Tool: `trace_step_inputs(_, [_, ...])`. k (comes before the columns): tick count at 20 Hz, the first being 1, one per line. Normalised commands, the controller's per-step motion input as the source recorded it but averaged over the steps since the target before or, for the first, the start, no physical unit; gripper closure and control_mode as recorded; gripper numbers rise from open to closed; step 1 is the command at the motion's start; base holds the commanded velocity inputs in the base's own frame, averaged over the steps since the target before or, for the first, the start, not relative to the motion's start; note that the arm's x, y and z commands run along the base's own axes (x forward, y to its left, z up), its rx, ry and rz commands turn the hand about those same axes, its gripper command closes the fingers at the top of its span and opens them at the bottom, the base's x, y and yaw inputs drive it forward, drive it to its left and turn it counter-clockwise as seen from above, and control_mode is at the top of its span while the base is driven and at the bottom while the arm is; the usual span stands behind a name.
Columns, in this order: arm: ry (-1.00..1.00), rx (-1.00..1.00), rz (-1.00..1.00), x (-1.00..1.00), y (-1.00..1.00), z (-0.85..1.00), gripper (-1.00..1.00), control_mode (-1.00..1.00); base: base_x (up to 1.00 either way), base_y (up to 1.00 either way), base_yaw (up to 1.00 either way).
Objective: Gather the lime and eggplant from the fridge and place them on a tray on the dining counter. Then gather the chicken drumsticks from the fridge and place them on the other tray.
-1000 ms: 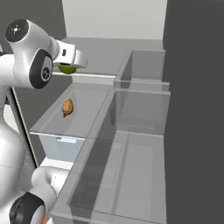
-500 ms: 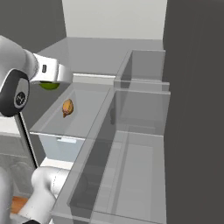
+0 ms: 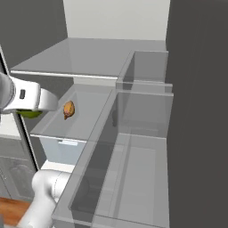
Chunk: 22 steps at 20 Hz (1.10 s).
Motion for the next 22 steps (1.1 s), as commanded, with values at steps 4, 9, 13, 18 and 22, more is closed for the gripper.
trace_step_inputs(4, [0.23,0.00,0.00,-0.38,0.15,0.00,1.00,-1.00,0.00,0.00,0.00])
trace_step_inputs(9, [0.06,0.00,0.00,0.00,0.00,-0.03,1.00,-1.00,0.00,0.00,0.00])
trace_step_inputs(13, [0.00,-0.04,0.00,0.00,0.09,-0.21,1.00,-1.00,0.00,0.00,0.00])
trace_step_inputs(18, [0.03,-0.02,0.00,0.08,0.03,-0.15,1.00,-1.00,0.00,0.00,0.00])
trace_step_inputs(22, [0.12,0.00,-0.01,0.00,0.00,-0.06,1.00,-1.00,0.00,0.00,0.00])
